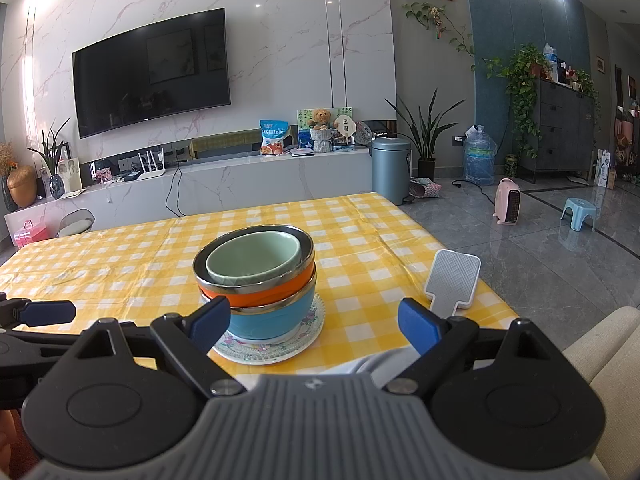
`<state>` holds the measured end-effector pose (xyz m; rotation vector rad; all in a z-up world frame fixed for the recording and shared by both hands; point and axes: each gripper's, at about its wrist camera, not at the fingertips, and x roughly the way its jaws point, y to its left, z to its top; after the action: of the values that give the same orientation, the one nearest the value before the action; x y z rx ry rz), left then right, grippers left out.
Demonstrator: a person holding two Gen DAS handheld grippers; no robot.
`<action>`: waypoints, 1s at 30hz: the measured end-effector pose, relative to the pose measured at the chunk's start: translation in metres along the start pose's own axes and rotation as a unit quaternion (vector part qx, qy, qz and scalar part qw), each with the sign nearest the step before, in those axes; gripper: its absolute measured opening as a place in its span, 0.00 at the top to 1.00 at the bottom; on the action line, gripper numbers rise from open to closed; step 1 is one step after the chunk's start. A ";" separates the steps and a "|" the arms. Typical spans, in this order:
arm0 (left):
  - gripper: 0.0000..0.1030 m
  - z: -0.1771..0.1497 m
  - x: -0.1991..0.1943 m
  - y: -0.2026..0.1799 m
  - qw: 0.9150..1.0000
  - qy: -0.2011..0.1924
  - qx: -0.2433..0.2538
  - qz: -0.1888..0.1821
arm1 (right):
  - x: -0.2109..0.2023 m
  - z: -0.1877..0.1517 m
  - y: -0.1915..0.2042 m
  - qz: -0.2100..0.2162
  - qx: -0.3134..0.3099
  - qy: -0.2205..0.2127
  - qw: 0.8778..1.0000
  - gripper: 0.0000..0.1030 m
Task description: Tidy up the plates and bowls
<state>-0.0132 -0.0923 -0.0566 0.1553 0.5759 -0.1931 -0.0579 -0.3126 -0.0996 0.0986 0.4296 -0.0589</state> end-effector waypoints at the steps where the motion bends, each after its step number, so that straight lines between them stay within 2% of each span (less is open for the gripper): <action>1: 0.19 0.000 0.000 0.000 1.000 -0.001 0.000 0.000 | 0.000 0.000 0.000 0.000 0.000 0.000 1.000 0.13; 30: 0.19 0.002 -0.002 0.000 1.000 -0.003 0.002 0.007 | 0.000 0.000 0.000 0.000 0.000 0.000 1.000 0.13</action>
<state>-0.0139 -0.0920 -0.0535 0.1632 0.5686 -0.1803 -0.0578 -0.3125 -0.0997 0.0986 0.4292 -0.0587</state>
